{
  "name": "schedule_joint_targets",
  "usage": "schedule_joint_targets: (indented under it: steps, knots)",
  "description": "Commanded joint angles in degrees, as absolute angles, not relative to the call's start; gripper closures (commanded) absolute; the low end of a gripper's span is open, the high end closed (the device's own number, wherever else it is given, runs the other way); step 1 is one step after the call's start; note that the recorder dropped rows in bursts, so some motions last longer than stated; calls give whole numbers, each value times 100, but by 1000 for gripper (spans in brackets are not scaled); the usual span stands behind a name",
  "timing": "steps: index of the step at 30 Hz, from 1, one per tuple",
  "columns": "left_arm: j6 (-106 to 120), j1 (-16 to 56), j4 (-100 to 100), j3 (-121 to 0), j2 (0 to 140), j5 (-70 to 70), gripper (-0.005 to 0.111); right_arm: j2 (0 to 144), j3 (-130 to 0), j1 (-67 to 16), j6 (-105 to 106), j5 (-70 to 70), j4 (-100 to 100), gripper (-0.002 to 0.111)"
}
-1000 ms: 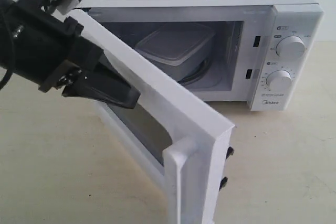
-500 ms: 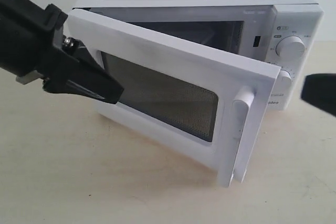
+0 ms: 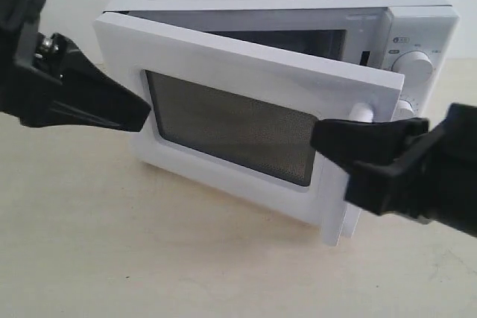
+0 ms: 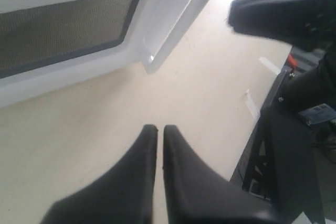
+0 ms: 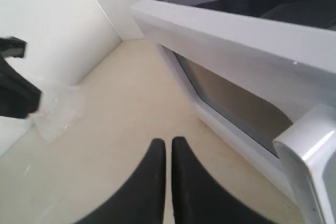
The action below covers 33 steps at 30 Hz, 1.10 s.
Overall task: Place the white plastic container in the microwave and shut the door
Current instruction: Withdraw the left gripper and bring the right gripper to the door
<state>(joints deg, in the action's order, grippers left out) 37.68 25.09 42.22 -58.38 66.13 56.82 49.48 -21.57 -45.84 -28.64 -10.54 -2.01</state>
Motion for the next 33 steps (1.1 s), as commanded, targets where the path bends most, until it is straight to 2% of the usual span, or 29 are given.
schedule_joint_targets:
  steps: [1, 5, 12, 15, 20, 25, 29, 33]
  knots:
    - [3688, 2524, 4401, -5625, 6125, 5546, 102, 5701, -2160, -4583, -2256, -1553, -238, 108]
    - [3558, 2524, 4401, -5469, 5724, 5522, 102, 5896, -2536, -4583, -1439, -1140, -207, 108]
    - [3426, 2524, 4382, -5297, 5125, 5320, 102, 5857, -4091, -4583, -546, 959, -491, 108]
    - [3393, 2524, 4351, -5297, 4885, 5209, 102, 5882, -4766, -4559, -1086, 2180, -1409, 108]
    - [3266, 2524, 4268, -5297, 4649, 5184, 102, 5898, -5598, -4570, -2925, 4988, -4422, 108]
    - [3219, 2524, 4256, -5263, 4640, 5171, 102, 5726, -5904, -4570, -3424, 6741, -4949, 108]
    - [3174, 2524, 4246, -5263, 4640, 5182, 102, 5011, -5267, -4583, -5790, 6635, -6146, 108]
    - [3174, 2524, 4246, -5263, 4640, 5229, 102, 3941, -4154, -4583, -7780, 4679, -6619, 108]
